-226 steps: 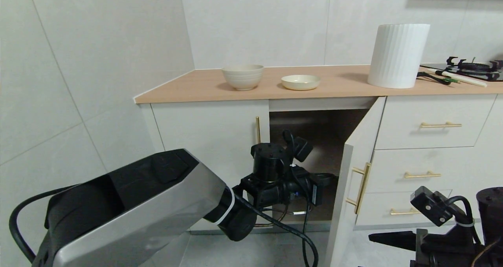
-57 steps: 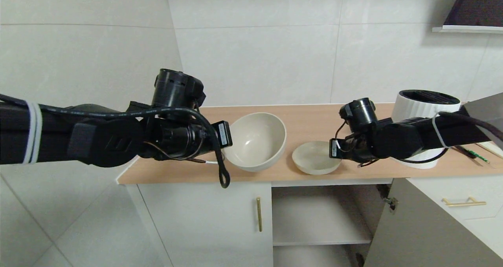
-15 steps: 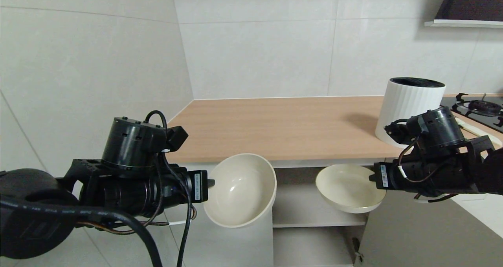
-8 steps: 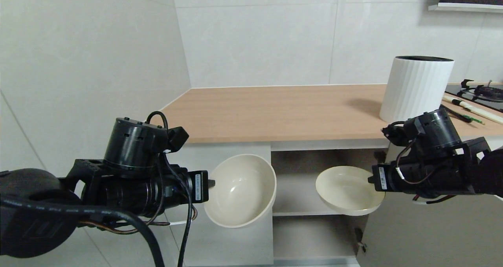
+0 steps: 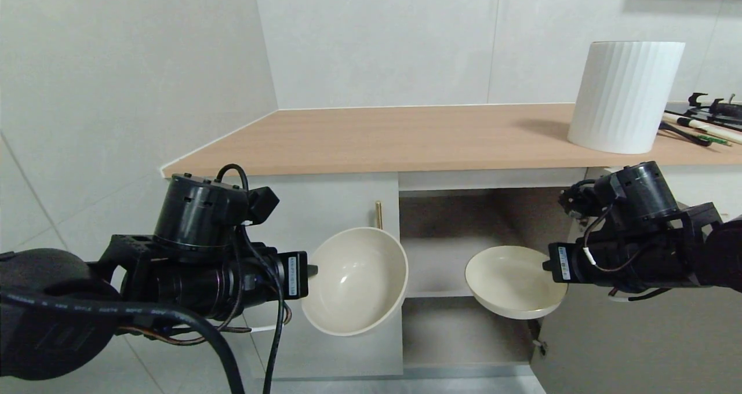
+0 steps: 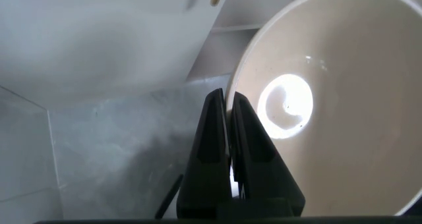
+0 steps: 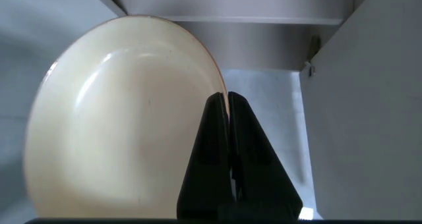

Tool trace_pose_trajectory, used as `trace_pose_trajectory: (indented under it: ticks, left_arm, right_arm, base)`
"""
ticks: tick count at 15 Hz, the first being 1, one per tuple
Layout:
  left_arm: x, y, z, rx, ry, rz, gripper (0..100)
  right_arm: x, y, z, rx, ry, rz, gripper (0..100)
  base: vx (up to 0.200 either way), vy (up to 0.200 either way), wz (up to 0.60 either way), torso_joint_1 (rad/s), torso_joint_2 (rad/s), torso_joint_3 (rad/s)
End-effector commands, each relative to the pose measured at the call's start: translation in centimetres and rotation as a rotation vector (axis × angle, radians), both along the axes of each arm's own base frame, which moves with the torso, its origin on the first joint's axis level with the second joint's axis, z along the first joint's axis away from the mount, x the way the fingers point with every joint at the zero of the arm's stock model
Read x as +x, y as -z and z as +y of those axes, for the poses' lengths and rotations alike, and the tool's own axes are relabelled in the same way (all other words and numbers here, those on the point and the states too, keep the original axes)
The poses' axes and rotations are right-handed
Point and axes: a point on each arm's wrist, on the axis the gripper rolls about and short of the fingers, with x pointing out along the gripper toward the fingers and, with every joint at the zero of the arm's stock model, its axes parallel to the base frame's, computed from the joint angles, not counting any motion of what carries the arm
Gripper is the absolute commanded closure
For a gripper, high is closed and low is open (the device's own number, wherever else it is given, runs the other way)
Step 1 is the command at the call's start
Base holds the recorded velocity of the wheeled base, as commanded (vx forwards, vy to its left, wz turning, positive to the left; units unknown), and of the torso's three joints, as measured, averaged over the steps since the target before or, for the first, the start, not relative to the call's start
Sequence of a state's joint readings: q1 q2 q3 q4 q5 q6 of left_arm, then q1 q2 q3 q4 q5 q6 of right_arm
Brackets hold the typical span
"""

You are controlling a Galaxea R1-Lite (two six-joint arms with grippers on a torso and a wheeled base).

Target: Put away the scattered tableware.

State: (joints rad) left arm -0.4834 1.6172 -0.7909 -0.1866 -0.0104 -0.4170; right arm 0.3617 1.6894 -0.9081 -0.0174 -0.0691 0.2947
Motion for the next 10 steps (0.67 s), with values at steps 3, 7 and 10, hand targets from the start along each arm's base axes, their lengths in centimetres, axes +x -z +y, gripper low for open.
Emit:
trace_pose_trajectory:
  ticks: [3, 7, 10]
  left_arm:
    - [0.0, 0.0, 0.0, -0.001, 0.000, -0.001, 100]
    - [0.1, 0.0, 0.0, -0.002, 0.000, -0.003, 100]
    - [0.1, 0.0, 0.0, -0.001, 0.000, -0.001, 100]
  right_arm:
    - [0.1, 0.1, 0.0, -0.001, -0.001, 0.003, 100]
    - [0.3, 0.5, 0.2, -0.006, -0.004, 0.016, 100]
    - [2.0, 2.8, 0.9, -0.023, -0.008, 0.049, 100]
  base:
    - [0.000, 0.000, 0.00, -0.046, 0.20, 0.132]
    - [0.000, 0.000, 0.00, -0.003, 0.02, 0.012]
    - [0.000, 0.000, 0.00, 0.000, 0.00, 0.000]
